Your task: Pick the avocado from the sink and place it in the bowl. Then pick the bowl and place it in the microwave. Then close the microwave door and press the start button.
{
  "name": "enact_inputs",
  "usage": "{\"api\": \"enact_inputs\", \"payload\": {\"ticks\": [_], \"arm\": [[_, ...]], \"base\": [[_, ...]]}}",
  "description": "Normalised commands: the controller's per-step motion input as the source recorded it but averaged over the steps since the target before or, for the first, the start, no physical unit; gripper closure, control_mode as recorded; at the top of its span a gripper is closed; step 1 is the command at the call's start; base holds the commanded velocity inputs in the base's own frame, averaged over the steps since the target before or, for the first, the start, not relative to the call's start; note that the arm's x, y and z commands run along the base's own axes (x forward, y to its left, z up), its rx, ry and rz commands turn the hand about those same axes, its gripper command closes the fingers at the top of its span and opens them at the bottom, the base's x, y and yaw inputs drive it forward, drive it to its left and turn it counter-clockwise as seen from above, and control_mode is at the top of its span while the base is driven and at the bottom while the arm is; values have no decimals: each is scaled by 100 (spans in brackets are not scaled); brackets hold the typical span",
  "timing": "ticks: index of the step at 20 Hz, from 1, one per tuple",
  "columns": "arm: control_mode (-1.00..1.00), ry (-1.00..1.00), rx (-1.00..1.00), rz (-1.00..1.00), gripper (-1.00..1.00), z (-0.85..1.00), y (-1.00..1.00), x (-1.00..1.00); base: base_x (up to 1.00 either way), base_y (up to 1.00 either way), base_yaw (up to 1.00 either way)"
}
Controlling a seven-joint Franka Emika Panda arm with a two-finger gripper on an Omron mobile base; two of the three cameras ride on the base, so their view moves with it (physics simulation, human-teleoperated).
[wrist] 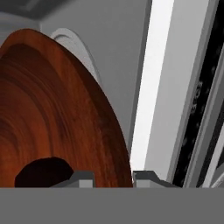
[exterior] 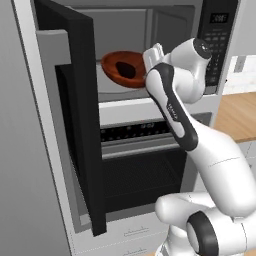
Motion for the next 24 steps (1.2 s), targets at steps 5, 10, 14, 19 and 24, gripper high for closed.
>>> {"api": "enact_inputs", "payload": {"ticks": [5, 10, 14, 19, 24], "arm": [[-100, 1, 0, 3, 100, -9, 11, 39], [-100, 1, 0, 3, 100, -14, 9, 36], [-100, 0, 0, 3, 100, -14, 7, 33], [-100, 0, 0, 2, 100, -11, 5, 29], [-100, 0, 0, 2, 100, -2, 6, 32]], "base": [[0, 0, 0], [0, 0, 0], [0, 0, 0], [0, 0, 0], [0, 0, 0]]}}
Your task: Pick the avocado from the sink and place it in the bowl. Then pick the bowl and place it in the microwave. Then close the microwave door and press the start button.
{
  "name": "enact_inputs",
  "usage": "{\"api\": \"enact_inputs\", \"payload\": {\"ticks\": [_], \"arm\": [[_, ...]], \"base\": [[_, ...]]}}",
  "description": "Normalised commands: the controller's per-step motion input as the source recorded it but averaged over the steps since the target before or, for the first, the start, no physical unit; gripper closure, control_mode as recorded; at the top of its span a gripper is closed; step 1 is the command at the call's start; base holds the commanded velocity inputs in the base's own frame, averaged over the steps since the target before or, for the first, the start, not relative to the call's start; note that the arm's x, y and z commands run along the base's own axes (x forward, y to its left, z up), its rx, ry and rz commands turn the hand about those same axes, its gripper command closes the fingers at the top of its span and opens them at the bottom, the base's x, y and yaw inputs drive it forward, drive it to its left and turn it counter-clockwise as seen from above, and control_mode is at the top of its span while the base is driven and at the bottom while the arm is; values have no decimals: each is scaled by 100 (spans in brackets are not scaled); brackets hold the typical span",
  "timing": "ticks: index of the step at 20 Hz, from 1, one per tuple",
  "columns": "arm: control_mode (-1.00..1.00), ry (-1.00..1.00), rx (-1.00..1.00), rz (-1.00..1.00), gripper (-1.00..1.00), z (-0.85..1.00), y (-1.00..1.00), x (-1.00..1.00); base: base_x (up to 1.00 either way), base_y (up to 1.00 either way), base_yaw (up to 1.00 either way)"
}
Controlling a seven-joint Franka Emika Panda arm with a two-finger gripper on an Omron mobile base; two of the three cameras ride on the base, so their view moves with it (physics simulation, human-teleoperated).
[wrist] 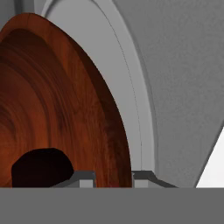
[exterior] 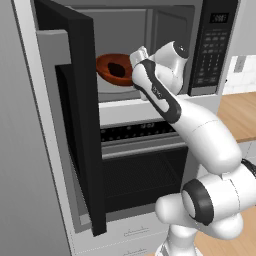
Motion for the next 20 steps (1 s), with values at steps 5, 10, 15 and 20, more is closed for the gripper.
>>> {"api": "enact_inputs", "payload": {"ticks": [5, 10, 15, 20], "arm": [[-100, 0, 0, 2, -100, -4, 7, 28], [-100, -2, 0, 2, -100, -10, 3, 6], [-100, -16, 0, 2, -100, -7, 0, -30], [-100, -29, 0, 3, -100, -2, -6, -82]], "base": [[0, 0, 0], [0, 0, 0], [0, 0, 0], [0, 0, 0]]}}
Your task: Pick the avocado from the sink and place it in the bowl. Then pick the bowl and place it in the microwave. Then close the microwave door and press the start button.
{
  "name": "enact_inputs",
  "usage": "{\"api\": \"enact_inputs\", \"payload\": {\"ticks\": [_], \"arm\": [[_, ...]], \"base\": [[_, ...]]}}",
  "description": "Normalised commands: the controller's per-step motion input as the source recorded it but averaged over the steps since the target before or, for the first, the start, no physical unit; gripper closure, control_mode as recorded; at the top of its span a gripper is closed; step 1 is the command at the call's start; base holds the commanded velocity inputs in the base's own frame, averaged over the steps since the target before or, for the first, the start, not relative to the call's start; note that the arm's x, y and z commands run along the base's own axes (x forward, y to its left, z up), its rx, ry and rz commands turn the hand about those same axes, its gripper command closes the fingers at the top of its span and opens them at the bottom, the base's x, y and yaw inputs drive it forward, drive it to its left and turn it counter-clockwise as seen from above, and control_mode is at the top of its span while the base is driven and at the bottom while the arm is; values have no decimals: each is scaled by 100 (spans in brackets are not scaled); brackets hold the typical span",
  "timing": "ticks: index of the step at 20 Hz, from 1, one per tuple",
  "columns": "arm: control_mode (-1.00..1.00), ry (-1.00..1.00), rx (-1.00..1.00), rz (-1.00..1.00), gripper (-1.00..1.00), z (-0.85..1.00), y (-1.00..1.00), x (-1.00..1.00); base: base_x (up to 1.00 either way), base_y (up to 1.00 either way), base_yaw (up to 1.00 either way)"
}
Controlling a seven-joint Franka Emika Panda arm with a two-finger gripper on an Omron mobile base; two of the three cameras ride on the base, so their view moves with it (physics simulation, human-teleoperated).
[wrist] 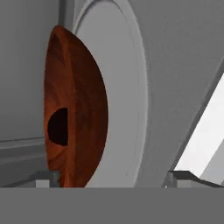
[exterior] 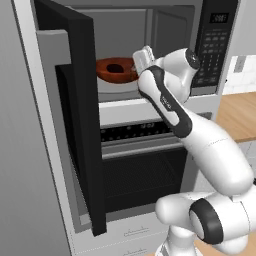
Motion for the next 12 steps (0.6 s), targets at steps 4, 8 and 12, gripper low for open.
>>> {"api": "enact_inputs", "payload": {"ticks": [4, 8, 12], "arm": [[-100, -27, 0, 0, -100, 0, -25, -100], [-100, -3, -22, 0, -100, -43, -8, -27], [-100, -9, -28, 0, -100, -10, -27, -17]], "base": [[0, 0, 0], [0, 0, 0], [0, 0, 0]]}}
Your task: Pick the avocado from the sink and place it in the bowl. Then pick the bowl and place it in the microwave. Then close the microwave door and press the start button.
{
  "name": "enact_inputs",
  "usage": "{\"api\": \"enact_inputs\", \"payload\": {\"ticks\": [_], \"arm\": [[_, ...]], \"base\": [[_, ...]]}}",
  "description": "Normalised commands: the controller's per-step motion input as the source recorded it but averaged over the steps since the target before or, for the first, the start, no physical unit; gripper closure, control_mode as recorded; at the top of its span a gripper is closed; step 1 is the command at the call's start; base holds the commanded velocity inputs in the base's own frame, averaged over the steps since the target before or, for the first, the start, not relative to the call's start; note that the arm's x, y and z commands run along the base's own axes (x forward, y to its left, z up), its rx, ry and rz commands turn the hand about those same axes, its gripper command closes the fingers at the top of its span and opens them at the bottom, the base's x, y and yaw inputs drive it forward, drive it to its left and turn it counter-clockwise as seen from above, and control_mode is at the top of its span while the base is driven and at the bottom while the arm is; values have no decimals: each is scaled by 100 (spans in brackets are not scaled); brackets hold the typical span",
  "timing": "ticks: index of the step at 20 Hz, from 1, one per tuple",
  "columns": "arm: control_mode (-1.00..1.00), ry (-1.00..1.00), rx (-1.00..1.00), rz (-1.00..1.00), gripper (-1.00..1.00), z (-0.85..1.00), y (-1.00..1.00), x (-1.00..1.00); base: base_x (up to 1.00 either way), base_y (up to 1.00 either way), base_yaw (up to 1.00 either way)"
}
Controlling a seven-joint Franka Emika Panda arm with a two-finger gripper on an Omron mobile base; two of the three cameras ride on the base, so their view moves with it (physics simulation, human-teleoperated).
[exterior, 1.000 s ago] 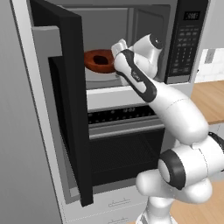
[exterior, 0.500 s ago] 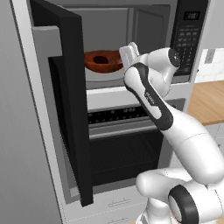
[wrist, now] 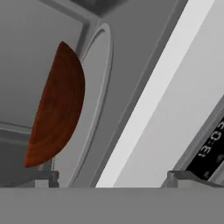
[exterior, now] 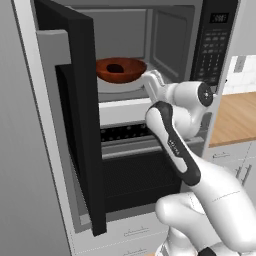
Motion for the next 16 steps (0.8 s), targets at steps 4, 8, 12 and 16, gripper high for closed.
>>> {"api": "enact_inputs", "payload": {"ticks": [4, 8, 12, 16], "arm": [[-100, -17, -36, 0, -100, 5, -35, -53], [-100, -6, -40, 0, -100, 0, -15, -31], [-100, -1, -43, 0, -100, 0, -2, -18], [-100, -6, -44, 0, -100, 0, -1, -29]], "base": [[0, 0, 0], [0, 0, 0], [0, 0, 0], [0, 0, 0]]}}
